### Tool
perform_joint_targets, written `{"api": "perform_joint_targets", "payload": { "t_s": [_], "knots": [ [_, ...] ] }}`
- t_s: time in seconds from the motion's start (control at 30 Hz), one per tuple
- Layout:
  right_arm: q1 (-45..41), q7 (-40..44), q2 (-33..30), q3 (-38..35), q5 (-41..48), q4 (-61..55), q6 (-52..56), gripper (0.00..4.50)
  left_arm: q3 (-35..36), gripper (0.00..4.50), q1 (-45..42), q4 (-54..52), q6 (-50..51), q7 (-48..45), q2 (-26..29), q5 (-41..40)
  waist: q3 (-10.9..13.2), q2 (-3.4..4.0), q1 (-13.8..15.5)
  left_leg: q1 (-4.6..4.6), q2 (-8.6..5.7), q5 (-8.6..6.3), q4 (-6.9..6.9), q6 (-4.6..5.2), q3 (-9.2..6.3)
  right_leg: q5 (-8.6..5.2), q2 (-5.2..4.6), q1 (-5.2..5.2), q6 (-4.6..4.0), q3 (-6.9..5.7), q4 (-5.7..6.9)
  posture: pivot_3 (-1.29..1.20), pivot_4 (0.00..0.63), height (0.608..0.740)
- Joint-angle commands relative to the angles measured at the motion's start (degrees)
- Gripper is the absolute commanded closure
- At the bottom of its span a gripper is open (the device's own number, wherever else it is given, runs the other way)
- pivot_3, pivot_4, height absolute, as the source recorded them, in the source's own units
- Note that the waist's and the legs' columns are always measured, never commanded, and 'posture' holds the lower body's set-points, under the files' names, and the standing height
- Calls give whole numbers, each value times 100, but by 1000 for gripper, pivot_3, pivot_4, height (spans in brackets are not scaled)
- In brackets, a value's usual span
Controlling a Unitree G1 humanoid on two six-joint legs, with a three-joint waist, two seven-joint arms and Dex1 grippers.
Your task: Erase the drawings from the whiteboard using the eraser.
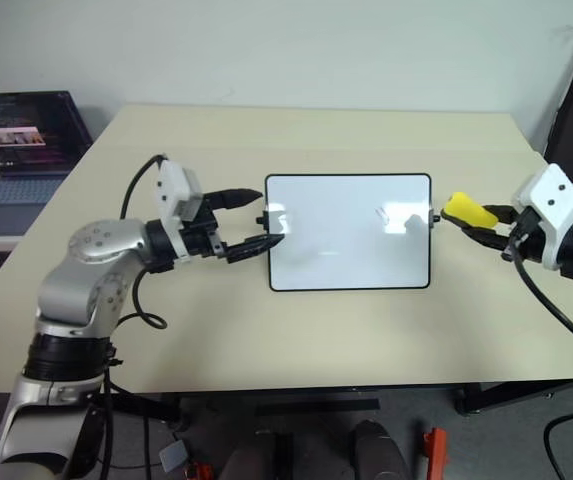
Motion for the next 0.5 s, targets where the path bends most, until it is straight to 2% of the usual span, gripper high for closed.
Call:
{"api": "perform_joint_targets", "payload": {
  "t_s": [0.03,0.5],
  "knots": [
    [5,15,-173,39,-12,-105,71,3183,36,0,-145,-93,-65,22,7,12,0,0,1,0,0,0,0,0,0,0,0,0,0,0,0,0,150,740],
    [-22,-105,-273,223,-157,100,96,3183,27,0,-87,-122,-48,48,-26,24,0,0,3,0,0,0,0,0,1,0,0,0,0,1,0,0,150,740]
  ]
}}
